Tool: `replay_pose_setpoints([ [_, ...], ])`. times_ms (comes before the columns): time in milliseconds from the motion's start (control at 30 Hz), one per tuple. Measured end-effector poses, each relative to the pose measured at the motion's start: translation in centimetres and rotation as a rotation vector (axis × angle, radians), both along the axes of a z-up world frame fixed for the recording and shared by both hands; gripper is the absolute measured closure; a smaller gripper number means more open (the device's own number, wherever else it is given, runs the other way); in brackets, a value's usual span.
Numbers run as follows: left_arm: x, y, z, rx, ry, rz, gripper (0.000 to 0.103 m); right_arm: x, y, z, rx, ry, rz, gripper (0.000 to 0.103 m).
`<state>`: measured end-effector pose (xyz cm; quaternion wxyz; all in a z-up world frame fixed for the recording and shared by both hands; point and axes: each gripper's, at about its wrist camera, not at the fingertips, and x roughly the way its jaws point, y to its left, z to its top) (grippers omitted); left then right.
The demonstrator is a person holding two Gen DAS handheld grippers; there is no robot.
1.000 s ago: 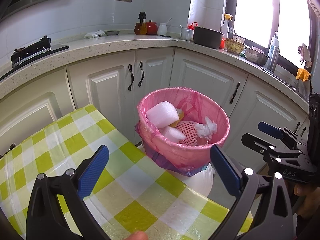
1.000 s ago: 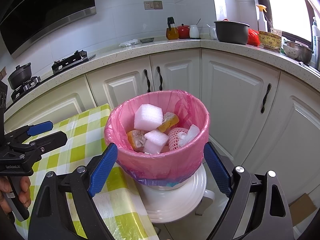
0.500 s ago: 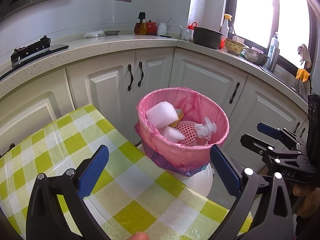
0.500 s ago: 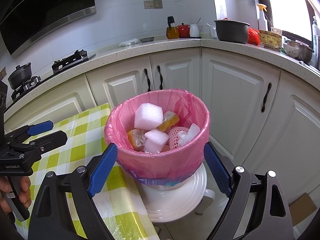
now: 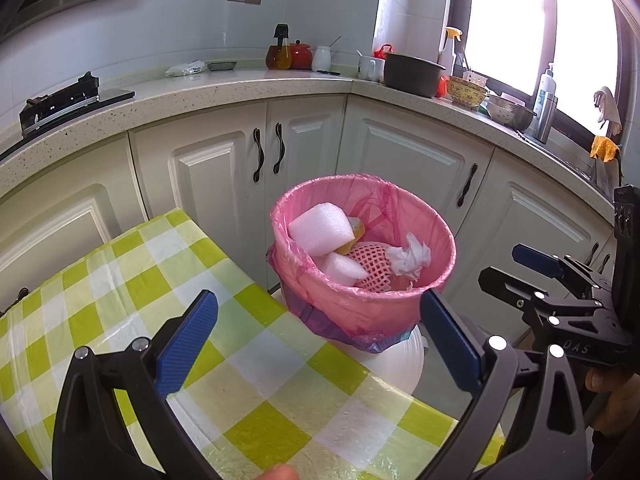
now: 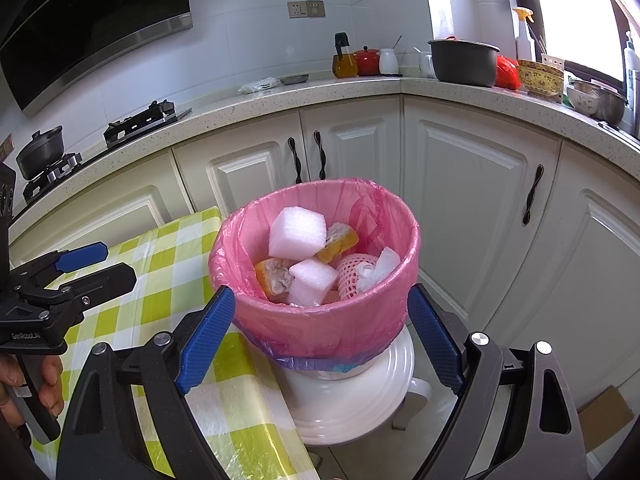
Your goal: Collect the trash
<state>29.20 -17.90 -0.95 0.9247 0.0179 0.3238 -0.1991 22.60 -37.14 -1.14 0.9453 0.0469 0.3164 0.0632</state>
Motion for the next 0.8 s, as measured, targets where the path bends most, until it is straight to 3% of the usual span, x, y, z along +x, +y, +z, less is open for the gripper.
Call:
replay_pose_setpoints([
  [800, -0.17, -0.04, 0.00, -0.002, 0.001, -0.002, 0.005, -0.01, -0.17, -0.11, -0.001, 0.000, 0.001, 0.020],
])
